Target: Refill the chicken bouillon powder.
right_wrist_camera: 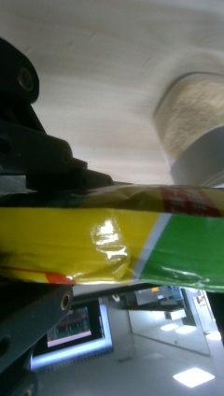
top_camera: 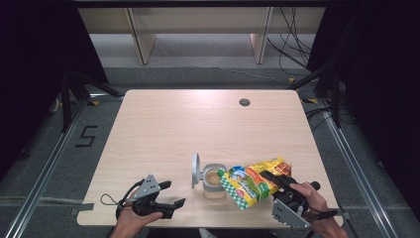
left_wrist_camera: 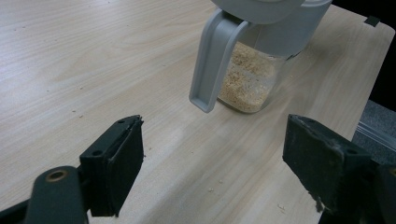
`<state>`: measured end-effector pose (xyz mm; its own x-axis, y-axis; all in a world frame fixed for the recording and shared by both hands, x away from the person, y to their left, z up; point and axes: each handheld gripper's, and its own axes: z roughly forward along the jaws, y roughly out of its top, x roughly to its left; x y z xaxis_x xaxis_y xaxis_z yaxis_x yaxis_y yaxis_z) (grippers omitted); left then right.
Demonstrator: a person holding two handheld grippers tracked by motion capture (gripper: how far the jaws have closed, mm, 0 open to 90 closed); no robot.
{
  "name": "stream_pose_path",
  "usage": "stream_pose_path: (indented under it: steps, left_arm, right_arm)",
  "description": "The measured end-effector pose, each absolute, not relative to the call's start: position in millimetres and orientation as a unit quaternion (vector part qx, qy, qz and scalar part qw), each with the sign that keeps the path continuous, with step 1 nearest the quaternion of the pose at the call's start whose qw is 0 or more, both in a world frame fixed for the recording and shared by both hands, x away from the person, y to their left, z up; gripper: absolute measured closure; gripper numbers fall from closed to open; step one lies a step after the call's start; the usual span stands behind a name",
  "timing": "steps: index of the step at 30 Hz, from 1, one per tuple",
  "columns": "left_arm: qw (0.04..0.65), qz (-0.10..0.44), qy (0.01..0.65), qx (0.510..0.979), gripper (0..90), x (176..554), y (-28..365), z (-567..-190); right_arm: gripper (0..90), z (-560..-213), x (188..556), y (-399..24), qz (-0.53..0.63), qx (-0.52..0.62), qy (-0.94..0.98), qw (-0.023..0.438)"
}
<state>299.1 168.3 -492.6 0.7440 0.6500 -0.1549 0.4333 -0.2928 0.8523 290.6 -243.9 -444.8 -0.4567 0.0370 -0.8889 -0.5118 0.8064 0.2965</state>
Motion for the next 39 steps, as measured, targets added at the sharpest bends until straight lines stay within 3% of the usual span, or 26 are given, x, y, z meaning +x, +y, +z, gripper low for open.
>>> stream_pose_path:
  steps: [9,20,24,39]
  left_arm:
    - [0.494,0.11,0.34,0.793,20.1,299,169,-492]
    - [0.491,0.114,0.328,0.799,20.1,301,170,-492]
    - [0.491,0.114,0.326,0.8,20.1,301,170,-492]
    - [0.49,0.108,0.338,0.796,20.1,299,169,-492]
  right_arm:
    - [69.4,-457,293,-256,0.378,-0.055,0.821,0.424]
    - [70.7,-462,302,-266,0.439,-0.014,0.808,0.393]
    - [71.2,-466,305,-268,0.475,0.024,0.804,0.358]
    - [73.6,-478,353,-270,0.572,0.111,0.758,0.294]
